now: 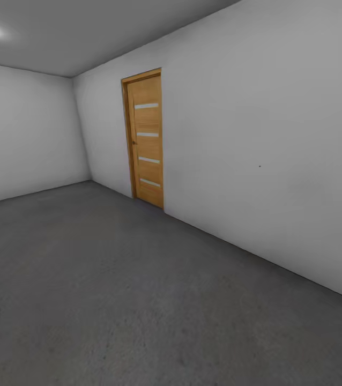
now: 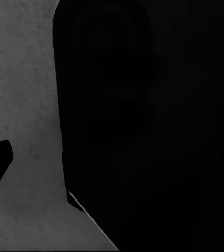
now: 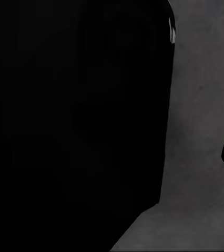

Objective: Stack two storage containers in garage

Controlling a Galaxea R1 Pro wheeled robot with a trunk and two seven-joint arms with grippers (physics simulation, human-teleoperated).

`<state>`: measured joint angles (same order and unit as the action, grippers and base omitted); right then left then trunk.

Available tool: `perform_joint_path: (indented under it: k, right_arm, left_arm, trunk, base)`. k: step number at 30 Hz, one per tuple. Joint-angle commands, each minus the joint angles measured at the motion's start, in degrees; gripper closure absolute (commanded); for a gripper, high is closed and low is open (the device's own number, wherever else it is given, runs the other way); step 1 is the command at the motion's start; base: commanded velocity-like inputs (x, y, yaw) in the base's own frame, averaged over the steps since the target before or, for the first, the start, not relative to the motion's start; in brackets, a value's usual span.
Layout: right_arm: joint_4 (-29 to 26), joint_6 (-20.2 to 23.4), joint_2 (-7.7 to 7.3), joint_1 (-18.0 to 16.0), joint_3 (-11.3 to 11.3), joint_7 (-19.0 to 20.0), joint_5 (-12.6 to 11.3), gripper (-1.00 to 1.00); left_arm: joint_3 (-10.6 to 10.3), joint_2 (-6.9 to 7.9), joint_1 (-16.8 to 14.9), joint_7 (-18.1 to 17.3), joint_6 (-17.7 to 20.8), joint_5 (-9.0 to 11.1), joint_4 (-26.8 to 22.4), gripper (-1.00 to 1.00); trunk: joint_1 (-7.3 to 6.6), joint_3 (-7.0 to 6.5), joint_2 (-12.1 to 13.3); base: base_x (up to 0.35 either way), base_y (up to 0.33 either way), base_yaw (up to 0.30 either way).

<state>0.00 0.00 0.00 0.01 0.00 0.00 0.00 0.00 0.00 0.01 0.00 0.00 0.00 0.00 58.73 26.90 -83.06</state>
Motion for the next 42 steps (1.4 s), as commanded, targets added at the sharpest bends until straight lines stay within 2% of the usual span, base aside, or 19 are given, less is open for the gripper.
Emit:
perform_joint_path:
  k: [1,5,16,31,32,42]
  right_arm:
    - [-0.26,-0.33,0.22,-0.09,0.33,0.09,0.12,-1.00]
    - [-0.26,-0.44,0.21,-0.09,1.63,0.16,0.48,-1.00]
    - [-0.26,-2.34,0.21,-0.09,5.17,0.52,-2.82,-1.00]
    - [-0.26,-2.41,0.26,-0.09,10.00,0.53,-2.90,-1.00]
    - [-0.26,-2.40,0.26,-0.09,28.61,0.53,-2.90,-1.00]
    - [-0.26,-2.94,0.26,-0.09,28.57,0.53,-2.90,-1.00]
  left_arm:
    - [0.09,-0.16,-0.09,0.09,-0.33,0.18,-0.33,-1.00]
    - [0.09,-0.10,-0.09,0.09,-0.62,0.18,-0.72,-1.00]
    - [0.16,0.12,-0.09,0.09,-1.05,0.18,-2.27,-1.00]
    - [0.18,0.09,-0.09,0.09,-0.97,0.25,-2.29,-1.00]
    - [0.18,0.09,-0.09,0.09,-0.97,0.28,-2.29,-1.00]
    - [0.18,0.09,-0.09,0.09,-1.04,0.35,-2.29,-1.00]
  trunk:
    - [0.00,0.03,-0.02]
    - [0.00,0.03,-0.02]
    - [0.00,0.03,-0.02]
    - [0.00,0.03,-0.02]
    - [0.00,0.03,-0.02]
    - [0.00,0.03,-0.02]
  base:
    - [0.000,0.000,0.000]
    - [0.000,0.000,0.000]
    - [0.214,0.000,0.000]
    - [0.322,0.000,0.000]
    - [0.322,0.000,0.000]
    - [0.322,0.000,0.161]
